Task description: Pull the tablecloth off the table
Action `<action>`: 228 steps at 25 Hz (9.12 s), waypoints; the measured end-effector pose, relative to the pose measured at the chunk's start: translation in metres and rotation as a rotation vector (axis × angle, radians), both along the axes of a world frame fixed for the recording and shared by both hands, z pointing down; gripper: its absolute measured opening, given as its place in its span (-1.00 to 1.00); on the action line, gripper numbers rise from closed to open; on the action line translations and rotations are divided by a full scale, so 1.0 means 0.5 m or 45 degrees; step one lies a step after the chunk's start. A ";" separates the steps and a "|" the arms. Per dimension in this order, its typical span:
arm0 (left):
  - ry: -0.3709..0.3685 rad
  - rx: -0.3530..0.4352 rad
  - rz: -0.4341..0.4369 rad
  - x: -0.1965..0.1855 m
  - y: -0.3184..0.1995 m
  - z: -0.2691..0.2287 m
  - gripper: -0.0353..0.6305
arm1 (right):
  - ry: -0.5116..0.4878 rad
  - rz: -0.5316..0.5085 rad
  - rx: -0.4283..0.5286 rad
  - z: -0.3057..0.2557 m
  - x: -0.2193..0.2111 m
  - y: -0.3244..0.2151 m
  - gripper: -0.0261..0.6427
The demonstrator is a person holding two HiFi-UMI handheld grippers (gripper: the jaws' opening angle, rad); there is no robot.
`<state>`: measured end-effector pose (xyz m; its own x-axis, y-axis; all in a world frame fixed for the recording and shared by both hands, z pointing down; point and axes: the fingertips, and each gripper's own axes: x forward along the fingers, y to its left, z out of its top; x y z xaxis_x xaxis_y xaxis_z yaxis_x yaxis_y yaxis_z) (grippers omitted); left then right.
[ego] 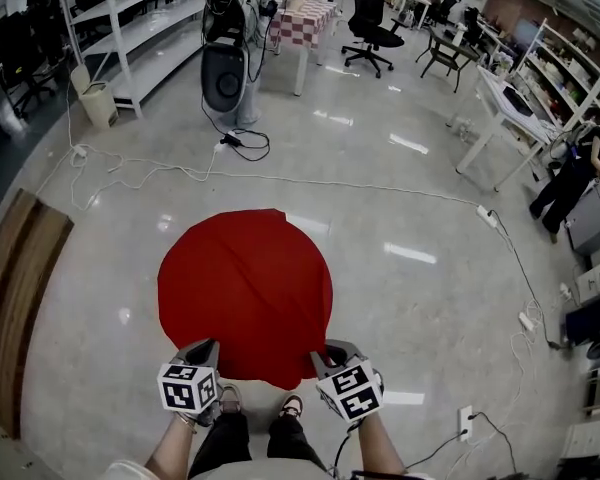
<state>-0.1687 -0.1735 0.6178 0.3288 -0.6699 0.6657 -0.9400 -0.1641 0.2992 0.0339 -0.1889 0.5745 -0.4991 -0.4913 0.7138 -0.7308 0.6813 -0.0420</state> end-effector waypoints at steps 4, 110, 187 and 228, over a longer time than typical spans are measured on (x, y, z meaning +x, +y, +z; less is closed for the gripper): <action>0.006 -0.004 0.038 0.009 -0.004 0.001 -0.85 | -0.032 0.035 0.009 -0.027 -0.002 -0.011 -0.83; 0.392 0.343 0.241 0.135 -0.223 -0.356 -0.85 | -0.271 0.353 0.103 -0.190 -0.068 -0.182 -0.84; 0.407 0.443 0.632 0.565 -0.052 -0.565 -0.84 | -0.397 0.744 0.268 -0.319 0.282 0.023 -0.84; 0.499 0.299 1.074 1.021 0.176 -0.494 -0.84 | -0.447 1.245 0.300 -0.267 0.721 0.281 -0.84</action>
